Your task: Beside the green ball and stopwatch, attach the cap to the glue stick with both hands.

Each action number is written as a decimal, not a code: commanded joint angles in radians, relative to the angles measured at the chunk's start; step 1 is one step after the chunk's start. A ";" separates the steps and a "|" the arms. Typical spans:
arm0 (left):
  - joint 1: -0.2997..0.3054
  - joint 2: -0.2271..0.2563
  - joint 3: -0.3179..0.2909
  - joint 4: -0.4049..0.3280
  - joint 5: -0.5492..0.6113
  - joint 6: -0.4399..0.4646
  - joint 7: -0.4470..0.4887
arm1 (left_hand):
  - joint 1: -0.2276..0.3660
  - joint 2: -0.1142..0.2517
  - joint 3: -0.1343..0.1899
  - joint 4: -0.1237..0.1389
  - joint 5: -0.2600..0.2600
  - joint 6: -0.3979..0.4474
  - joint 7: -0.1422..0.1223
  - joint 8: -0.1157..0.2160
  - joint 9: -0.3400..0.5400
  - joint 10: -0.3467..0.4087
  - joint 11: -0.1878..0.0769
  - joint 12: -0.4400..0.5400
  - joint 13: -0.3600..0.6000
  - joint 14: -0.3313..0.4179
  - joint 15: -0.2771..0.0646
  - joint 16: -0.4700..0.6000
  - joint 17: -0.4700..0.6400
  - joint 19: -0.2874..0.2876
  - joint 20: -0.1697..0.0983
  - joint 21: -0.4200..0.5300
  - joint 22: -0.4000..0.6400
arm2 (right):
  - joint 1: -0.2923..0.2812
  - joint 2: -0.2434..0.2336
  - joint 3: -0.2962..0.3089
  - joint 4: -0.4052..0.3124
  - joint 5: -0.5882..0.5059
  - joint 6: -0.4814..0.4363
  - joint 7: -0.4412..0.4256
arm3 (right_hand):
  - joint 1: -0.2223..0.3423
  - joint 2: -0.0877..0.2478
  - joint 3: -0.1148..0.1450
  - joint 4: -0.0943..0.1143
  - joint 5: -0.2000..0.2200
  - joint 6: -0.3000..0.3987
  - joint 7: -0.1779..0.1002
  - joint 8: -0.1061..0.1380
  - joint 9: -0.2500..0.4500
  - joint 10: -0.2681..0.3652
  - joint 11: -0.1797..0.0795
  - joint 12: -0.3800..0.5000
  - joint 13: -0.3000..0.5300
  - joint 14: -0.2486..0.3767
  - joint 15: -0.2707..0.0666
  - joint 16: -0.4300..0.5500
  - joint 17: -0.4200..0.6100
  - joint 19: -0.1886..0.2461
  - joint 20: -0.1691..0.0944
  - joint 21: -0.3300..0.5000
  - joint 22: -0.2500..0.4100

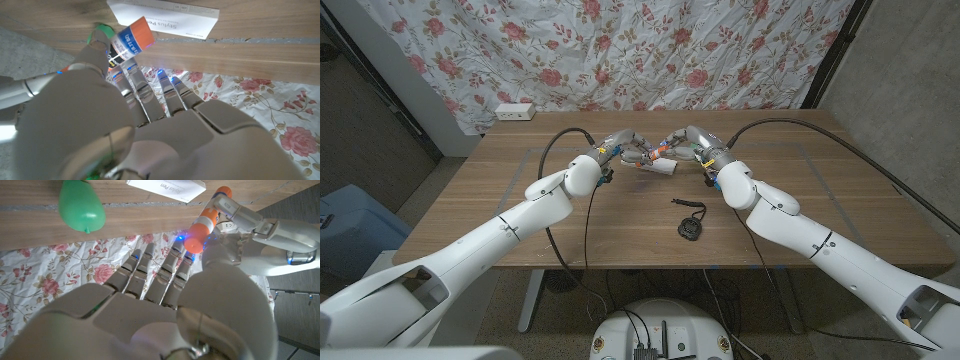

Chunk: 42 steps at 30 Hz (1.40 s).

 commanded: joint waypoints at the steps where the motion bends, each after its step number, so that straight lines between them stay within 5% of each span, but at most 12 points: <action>1: 0.001 0.001 0.000 0.000 0.001 -0.008 0.000 | -0.071 0.082 0.011 0.007 0.004 0.078 0.066 0.004 0.005 0.026 -0.016 0.005 0.010 -0.001 -0.108 -0.002 0.002 -0.003 -0.038 0.005 0.002 | -0.010 -0.009 0.018 0.003 0.032 0.006 -0.004 | 0.004 0.001 -0.001 -0.001 0.008 0.001 0.001 -0.001 0.004 0.003 0.003 0.001 0.004 -0.003 -0.139 0.007 0.005 0.004 0.001 0.001 0.003; 42: 0.005 0.006 -0.007 0.006 -0.005 -0.022 -0.007 | -0.069 0.082 0.013 0.007 0.004 0.079 0.068 0.005 0.005 0.028 -0.016 0.006 0.011 -0.001 -0.108 -0.001 0.002 -0.003 -0.038 0.004 0.002 | 0.016 0.001 0.006 0.034 0.061 0.049 0.003 | 0.008 0.006 -0.005 -0.002 0.009 0.004 0.002 -0.008 0.005 -0.001 0.003 0.000 0.004 -0.004 -0.142 0.010 0.005 0.006 0.003 0.001 0.003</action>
